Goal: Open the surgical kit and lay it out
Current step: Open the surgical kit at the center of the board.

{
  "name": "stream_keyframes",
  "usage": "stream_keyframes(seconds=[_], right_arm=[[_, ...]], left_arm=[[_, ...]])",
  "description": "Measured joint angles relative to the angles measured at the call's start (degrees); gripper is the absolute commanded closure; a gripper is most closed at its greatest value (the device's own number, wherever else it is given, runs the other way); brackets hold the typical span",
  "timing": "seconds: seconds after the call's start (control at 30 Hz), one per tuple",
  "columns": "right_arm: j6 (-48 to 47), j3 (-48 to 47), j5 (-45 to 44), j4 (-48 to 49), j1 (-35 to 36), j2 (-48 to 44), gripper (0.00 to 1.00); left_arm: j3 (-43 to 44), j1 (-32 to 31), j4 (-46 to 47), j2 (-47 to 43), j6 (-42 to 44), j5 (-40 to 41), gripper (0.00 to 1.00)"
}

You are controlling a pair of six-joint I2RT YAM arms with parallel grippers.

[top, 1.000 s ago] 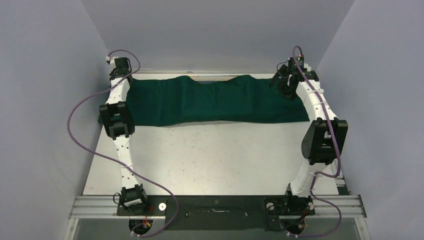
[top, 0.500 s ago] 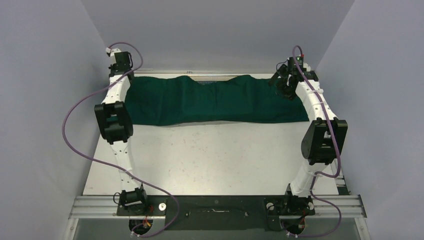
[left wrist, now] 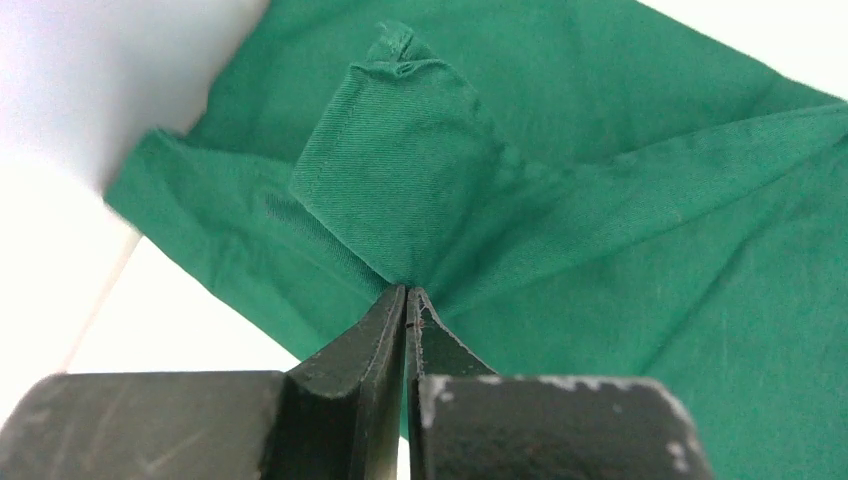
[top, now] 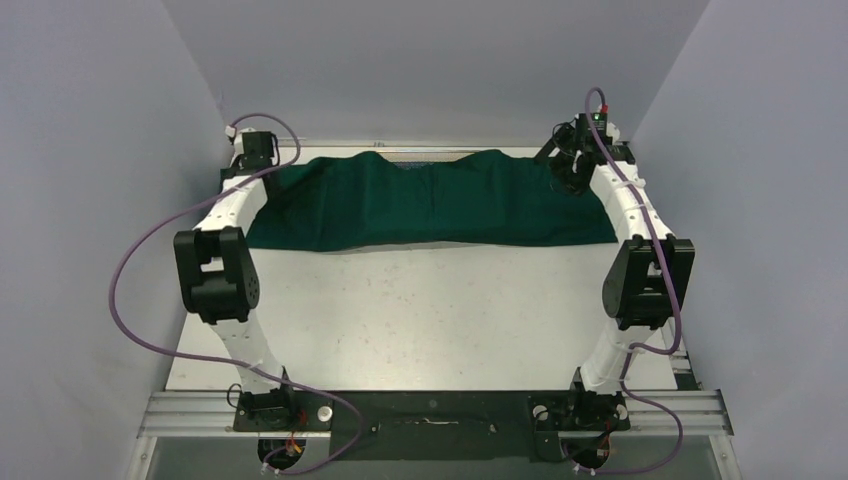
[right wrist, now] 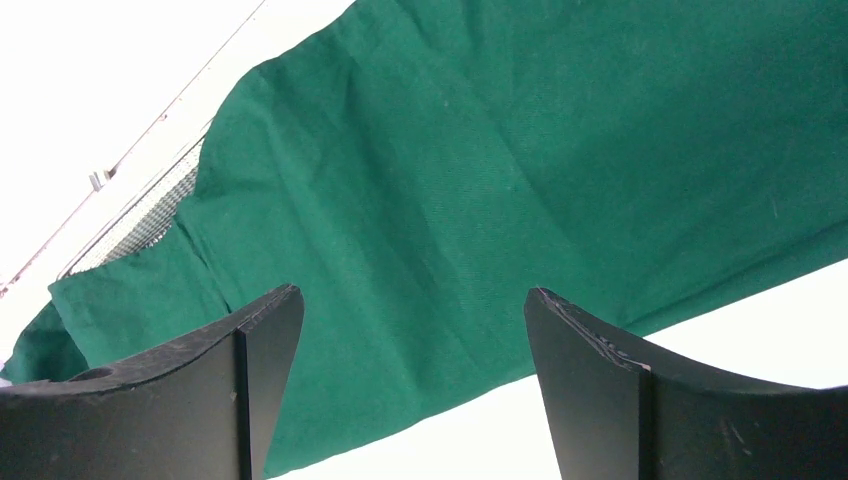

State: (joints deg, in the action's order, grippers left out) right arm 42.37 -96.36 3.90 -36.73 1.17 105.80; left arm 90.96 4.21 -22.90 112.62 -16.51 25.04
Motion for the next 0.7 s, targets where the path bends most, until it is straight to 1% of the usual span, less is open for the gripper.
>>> stream_keyframes(seconds=[0.23, 0.33, 0.37, 0.47, 0.5, 0.53, 0.6, 0.7], right_arm=[[0.4, 4.4, 1.1, 3.6, 0.9, 0.0, 0.21], [0.4, 6.9, 1.5, 5.1, 1.2, 0.0, 0.21], [0.4, 7.4, 1.6, 5.4, 1.2, 0.0, 0.21], [0.4, 9.3, 1.8, 6.6, 1.2, 0.0, 0.21], [0.4, 9.7, 1.9, 7.0, 1.2, -0.1, 0.21], [0.4, 10.3, 1.9, 7.4, 1.2, -0.2, 0.21], [0.4, 11.5, 2.0, 8.0, 1.2, -0.4, 0.21], [0.4, 12.7, 2.0, 9.1, 1.2, -0.7, 0.21]], left_arm=[[-18.9, -1.5, -0.5, -12.5, -7.2, -3.2, 1.00], [-24.8, -1.6, -1.0, -16.2, -10.1, -5.9, 1.00], [-26.0, -1.6, -1.1, -17.0, -10.6, -6.6, 0.98], [-29.1, -1.5, -2.1, -19.0, -12.3, -10.0, 0.60], [-29.2, -1.4, -2.4, -19.2, -12.7, -11.3, 0.49], [-29.2, -1.2, -2.4, -19.4, -13.2, -12.7, 0.40], [-29.0, -0.3, -2.6, -20.1, -14.1, -15.5, 0.31], [-26.8, 1.7, -3.8, -20.9, -14.5, -18.4, 0.29]])
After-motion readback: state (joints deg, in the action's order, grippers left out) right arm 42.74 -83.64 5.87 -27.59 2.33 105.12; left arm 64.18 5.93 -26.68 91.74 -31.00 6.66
